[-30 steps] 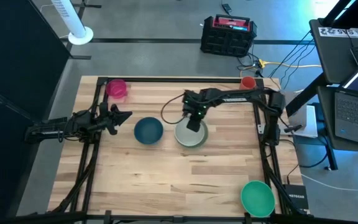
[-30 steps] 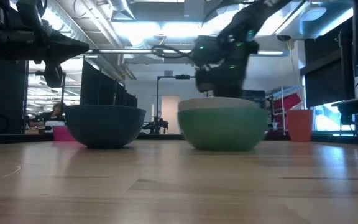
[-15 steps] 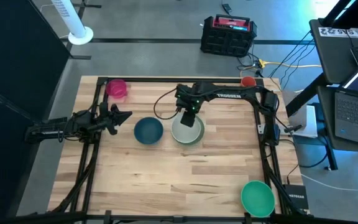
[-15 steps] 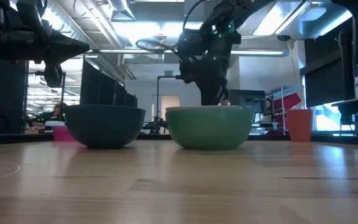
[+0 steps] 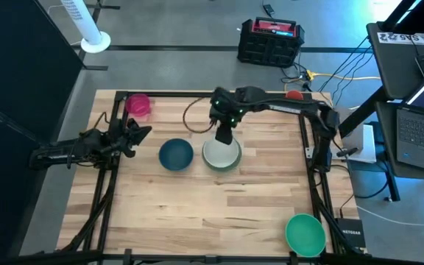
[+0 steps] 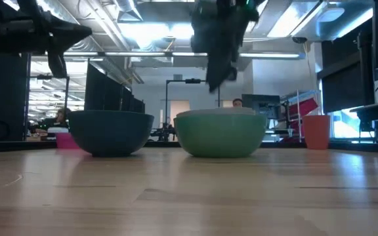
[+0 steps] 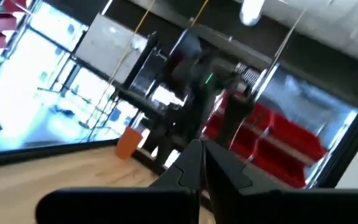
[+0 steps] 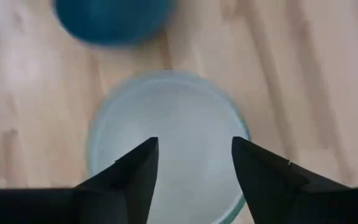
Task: Nest bowls inside each other
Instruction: Stack the white bowl on top of the light green bowl, then stack the blue on top of the light green bowl
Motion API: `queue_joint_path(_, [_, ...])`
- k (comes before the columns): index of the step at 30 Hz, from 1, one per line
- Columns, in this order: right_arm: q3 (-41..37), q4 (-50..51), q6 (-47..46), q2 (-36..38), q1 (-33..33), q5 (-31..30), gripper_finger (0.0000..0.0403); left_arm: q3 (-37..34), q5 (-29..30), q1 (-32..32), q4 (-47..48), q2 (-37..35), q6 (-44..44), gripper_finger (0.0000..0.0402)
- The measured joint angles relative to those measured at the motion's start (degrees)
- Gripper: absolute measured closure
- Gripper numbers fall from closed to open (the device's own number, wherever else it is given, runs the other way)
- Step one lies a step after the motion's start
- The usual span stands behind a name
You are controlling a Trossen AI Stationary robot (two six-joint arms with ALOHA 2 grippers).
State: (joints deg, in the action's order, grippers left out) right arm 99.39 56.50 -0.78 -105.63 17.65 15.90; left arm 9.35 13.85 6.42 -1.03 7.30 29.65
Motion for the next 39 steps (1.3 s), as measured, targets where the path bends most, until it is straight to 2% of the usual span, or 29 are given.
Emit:
queue_joint_path(5, [3.9, 0.0, 0.9, 5.2, 0.0, -0.3, 0.021, 5.4, 0.0, 0.0, 7.1, 3.4, -2.5, 0.0369])
queue_joint_path(8, [5.4, -2.1, 1.2, 10.6, 0.0, -2.9, 0.021, 12.3, -0.4, 0.2, 13.9, 10.9, -4.9, 0.0333])
queue_joint_path(11, [5.4, -4.4, 2.4, 16.7, 0.0, -6.0, 0.021, 20.1, -0.5, 1.4, 21.2, 21.5, -7.0, 0.0291])
queue_joint_path(15, [5.4, -4.7, 2.8, 24.9, 0.0, -10.8, 0.021, 31.6, -0.5, 4.8, 31.2, 39.4, -7.3, 0.0247])
queue_joint_path(19, [3.6, -2.1, 2.8, 33.2, 0.0, -15.7, 0.021, 41.9, -1.8, 7.8, 41.3, 56.5, -8.6, 0.0227])
queue_joint_path(22, [1.1, 0.1, 2.4, 38.7, 0.0, -18.0, 0.021, 47.0, -4.8, 8.9, 45.8, 65.4, -14.1, 0.0225])
queue_joint_path(35, [-14.6, 5.1, -2.3, 59.9, 0.0, -21.0, 0.021, 51.7, -9.2, 11.4, 48.6, 77.7, -41.2, 0.0229])
queue_joint_path(39, [-19.9, 4.9, -6.1, 64.8, 0.0, -21.0, 0.021, 51.8, -9.3, 12.8, 49.0, 77.9, -48.0, 0.023])
